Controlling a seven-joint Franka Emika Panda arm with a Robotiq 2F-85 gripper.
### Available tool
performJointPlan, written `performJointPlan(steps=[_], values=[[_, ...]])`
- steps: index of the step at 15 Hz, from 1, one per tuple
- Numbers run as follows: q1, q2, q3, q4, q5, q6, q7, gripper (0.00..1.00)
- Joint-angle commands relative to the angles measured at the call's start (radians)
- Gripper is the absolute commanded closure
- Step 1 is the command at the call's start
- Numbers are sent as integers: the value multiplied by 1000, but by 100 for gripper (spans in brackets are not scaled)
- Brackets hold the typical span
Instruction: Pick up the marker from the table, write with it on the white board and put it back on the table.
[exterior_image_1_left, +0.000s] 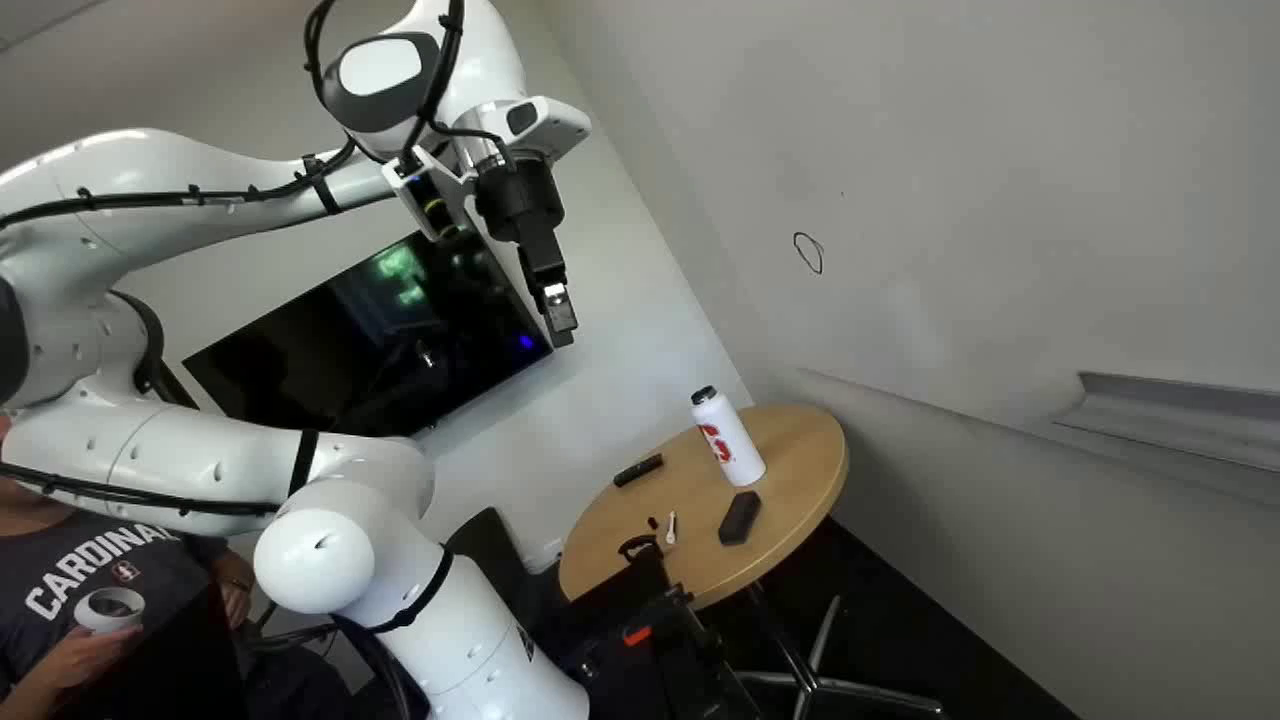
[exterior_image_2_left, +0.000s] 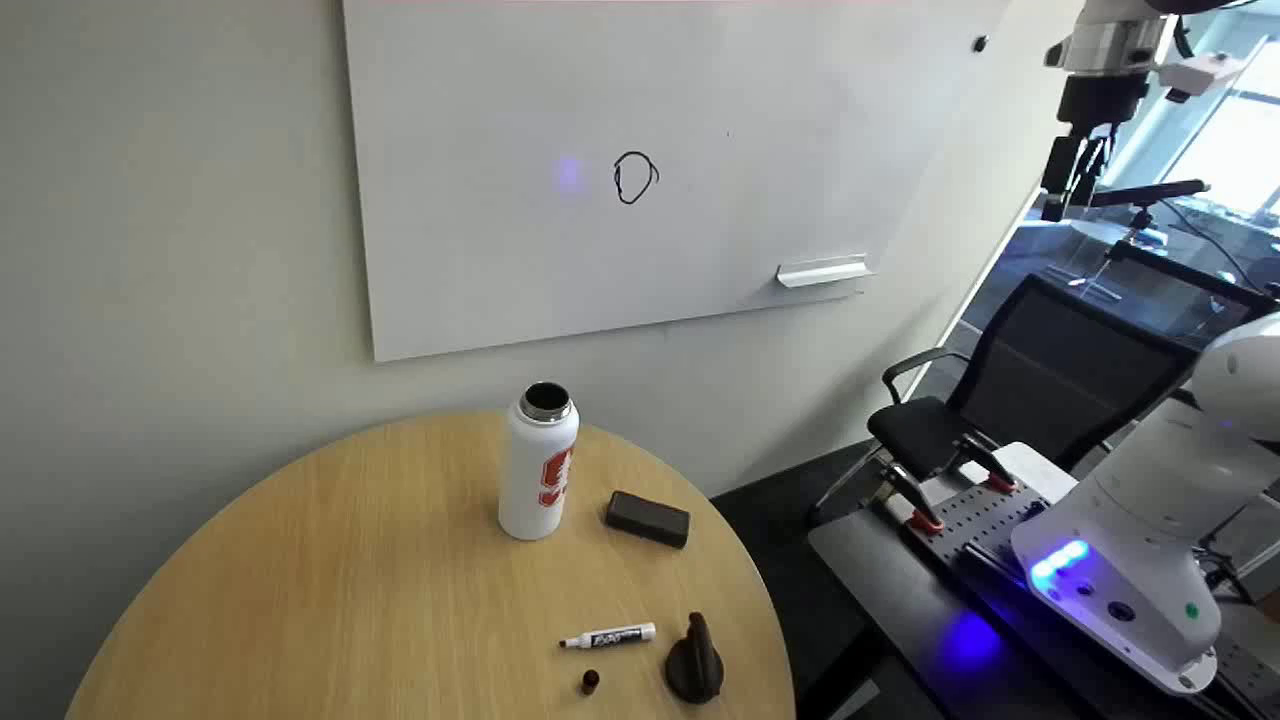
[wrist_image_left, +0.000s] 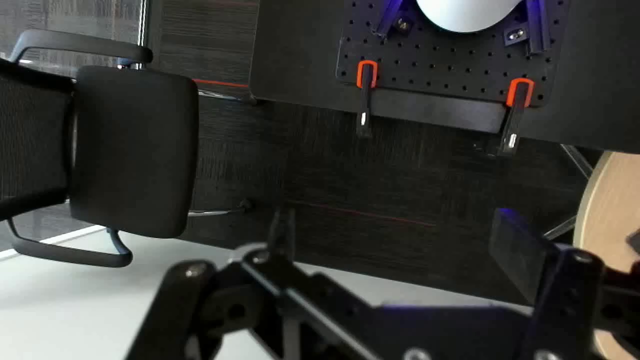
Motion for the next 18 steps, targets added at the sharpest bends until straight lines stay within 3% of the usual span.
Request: performJointPlan(steps=[1,9,14,18], values=[[17,1,-12,2,-6,-4,9,0],[28,12,-9,6,1,19,4,0],[170,37,43,-10,121,190,-49,0],[299,104,144,-23,232,365,-54,0]])
